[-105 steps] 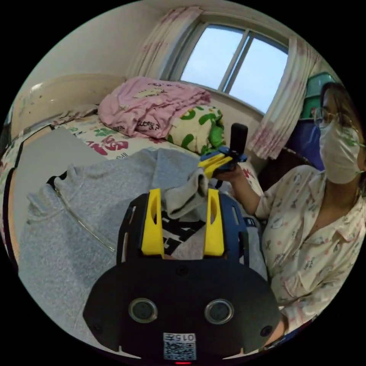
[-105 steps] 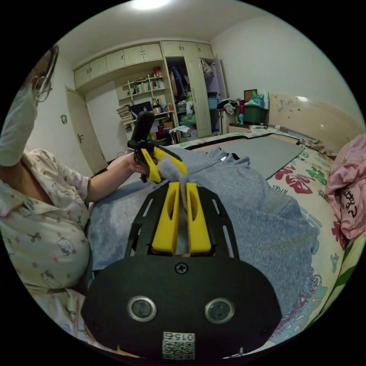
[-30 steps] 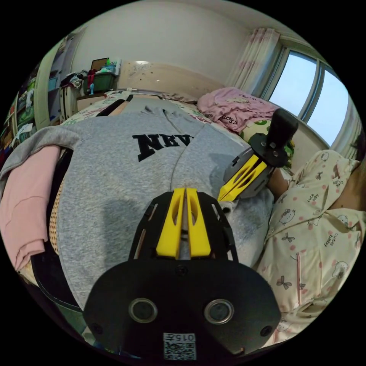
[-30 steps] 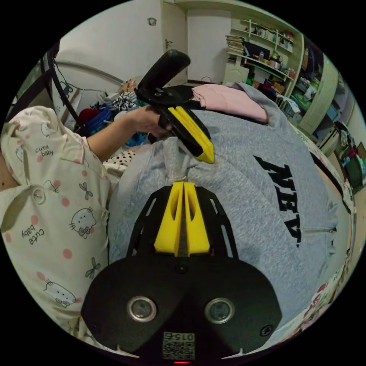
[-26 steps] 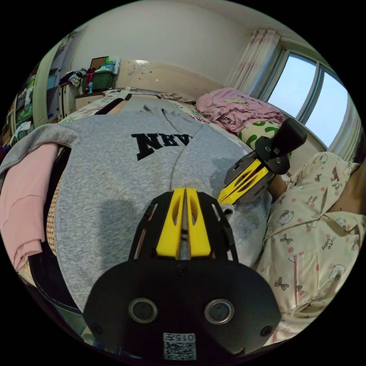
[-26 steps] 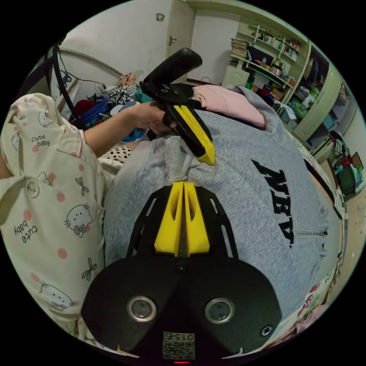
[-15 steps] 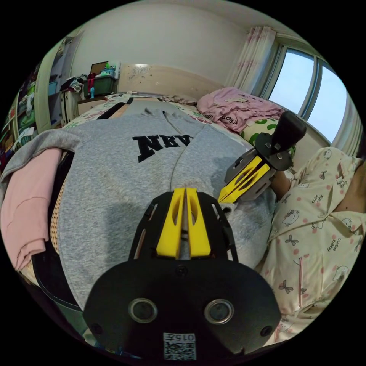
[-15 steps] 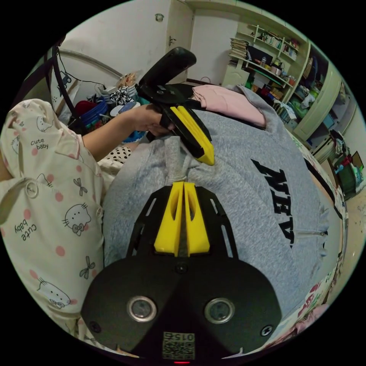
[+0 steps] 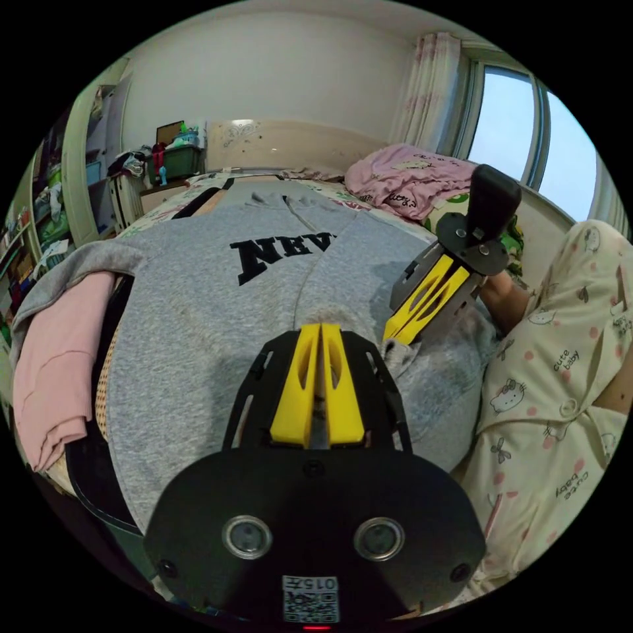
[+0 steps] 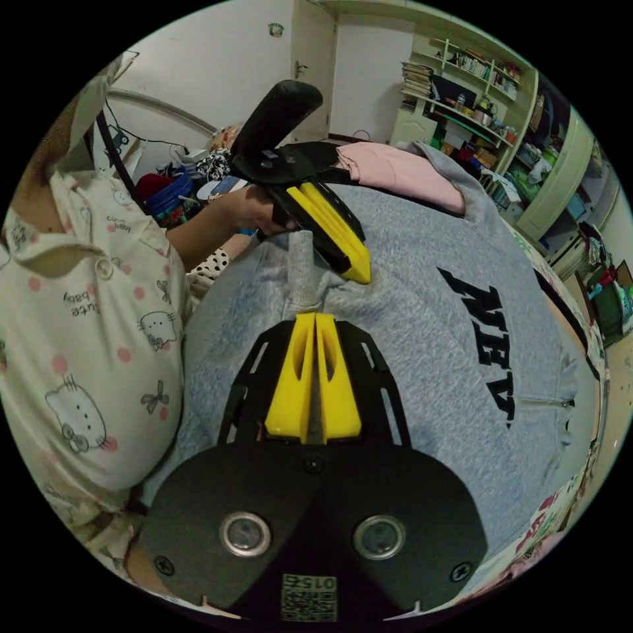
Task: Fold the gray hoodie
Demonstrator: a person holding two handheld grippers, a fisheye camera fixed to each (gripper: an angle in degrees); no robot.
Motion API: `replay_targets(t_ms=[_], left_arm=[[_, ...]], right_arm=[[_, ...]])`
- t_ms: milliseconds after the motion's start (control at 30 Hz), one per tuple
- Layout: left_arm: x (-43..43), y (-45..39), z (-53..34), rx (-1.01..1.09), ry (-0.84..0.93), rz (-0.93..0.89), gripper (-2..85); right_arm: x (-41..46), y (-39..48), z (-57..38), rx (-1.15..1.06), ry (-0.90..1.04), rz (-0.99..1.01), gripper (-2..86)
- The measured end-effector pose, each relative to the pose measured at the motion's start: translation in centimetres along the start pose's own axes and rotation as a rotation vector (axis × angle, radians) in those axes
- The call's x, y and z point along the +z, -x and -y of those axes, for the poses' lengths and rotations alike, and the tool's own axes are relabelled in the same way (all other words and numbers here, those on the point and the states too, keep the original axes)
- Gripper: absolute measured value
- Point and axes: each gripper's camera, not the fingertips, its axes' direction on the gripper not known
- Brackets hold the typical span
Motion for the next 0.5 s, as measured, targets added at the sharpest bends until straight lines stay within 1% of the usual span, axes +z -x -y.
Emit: replay_targets(t_ms=[133, 233, 300, 367, 500], left_arm=[[0.6, -0.5, -0.7, -0.011, -0.012, -0.027, -0.2], [1.1, -1.7, -1.3, 0.012, -0.020, -0.003, -0.4], [1.3, -1.7, -1.6, 0.008, -0.025, -0.019, -0.6], [1.7, -1.7, -2.0, 0.001, -0.026, -0.039, -0.7], [2.4, -2.6, -2.8, 0.016, -0.027, -0.017, -0.8]], right_arm=[[0.6, 1.1, -1.1, -0.003, -0.001, -0.008, -1.0], [1.3, 3.9, -2.0, -0.053, -0.003, -0.121, -0.9], [2.2, 6.3, -2.8, -0.104, -0.002, -0.224, -0.7], [2.7, 7.1, -3.3, -0.113, -0.002, -0.254, -0.7], [3.3, 7.3, -4.0, -0.097, -0.001, -0.240, -0.8]])
